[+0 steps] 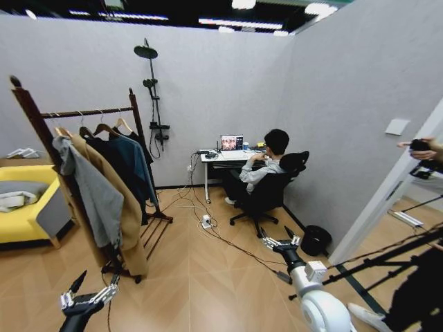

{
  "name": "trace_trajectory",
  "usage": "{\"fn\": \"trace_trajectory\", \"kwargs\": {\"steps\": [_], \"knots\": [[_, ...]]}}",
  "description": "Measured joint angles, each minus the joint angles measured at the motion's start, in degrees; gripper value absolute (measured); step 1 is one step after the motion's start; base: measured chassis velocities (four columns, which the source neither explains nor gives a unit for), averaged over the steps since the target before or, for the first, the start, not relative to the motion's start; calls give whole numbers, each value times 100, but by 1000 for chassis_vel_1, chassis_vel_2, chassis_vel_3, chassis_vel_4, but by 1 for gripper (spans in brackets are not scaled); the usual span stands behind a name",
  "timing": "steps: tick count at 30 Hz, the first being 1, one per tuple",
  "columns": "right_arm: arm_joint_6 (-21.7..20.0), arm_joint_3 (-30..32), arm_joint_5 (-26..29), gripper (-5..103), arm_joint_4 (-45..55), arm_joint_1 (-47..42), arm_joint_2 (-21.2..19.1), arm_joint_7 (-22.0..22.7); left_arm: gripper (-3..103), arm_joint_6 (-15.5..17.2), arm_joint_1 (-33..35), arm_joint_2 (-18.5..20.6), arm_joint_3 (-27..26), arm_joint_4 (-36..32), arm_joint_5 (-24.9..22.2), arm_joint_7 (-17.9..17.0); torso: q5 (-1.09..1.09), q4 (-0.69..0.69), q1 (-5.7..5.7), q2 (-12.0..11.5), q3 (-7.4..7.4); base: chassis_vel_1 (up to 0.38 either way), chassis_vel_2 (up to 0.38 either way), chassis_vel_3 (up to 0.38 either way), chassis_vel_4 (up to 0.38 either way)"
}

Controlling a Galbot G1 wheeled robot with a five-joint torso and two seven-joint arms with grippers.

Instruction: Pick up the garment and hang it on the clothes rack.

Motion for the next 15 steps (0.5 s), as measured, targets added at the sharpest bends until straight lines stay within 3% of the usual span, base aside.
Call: {"fn": "trace_trajectory", "kwargs": {"steps": [9, 15], "knots": [[8, -60, -36, 100, -89, 66, 12, -3, 100, 0, 1, 0, 0, 0, 0, 0, -1, 4, 1, -1, 1, 219, -144, -151, 215], [156, -91, -40, 100, -177, 115, 21, -87, 100, 0, 0, 0, 0, 0, 0, 0, -1, -1, -1, 0, 0, 164, -179, -163, 164]]}}
